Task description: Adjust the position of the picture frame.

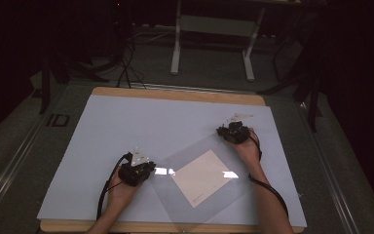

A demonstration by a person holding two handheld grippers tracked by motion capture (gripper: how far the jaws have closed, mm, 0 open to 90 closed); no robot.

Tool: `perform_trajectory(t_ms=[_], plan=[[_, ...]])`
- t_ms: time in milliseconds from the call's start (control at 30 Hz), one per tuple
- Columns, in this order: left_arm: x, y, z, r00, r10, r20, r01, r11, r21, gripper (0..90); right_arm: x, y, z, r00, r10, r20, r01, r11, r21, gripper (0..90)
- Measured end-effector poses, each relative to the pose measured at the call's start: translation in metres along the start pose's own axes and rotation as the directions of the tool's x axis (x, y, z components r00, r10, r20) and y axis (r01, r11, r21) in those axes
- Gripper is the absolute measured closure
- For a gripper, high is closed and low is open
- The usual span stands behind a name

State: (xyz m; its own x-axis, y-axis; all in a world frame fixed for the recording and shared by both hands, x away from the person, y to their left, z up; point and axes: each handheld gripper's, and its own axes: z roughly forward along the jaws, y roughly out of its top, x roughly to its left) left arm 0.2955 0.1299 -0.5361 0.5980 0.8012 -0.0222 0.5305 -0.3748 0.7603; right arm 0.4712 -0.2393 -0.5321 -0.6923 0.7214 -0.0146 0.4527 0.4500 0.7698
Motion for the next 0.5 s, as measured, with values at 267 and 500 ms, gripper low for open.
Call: perform_trajectory(t_ms=[267,500], plan=[[0.002,0.001,0.000,0.9998,-0.013,0.013,0.013,0.9999,0.002,84.6,-0.001,0.001,-0.001,0.9996,0.019,-0.020,-0.019,1.000,0.010,85.8],[0.012,0.004,-0.006,0.9974,-0.063,0.034,0.064,0.9979,-0.013,83.7,0.002,0.011,-0.009,0.9994,0.034,-0.005,-0.034,0.998,0.045,85.9]])
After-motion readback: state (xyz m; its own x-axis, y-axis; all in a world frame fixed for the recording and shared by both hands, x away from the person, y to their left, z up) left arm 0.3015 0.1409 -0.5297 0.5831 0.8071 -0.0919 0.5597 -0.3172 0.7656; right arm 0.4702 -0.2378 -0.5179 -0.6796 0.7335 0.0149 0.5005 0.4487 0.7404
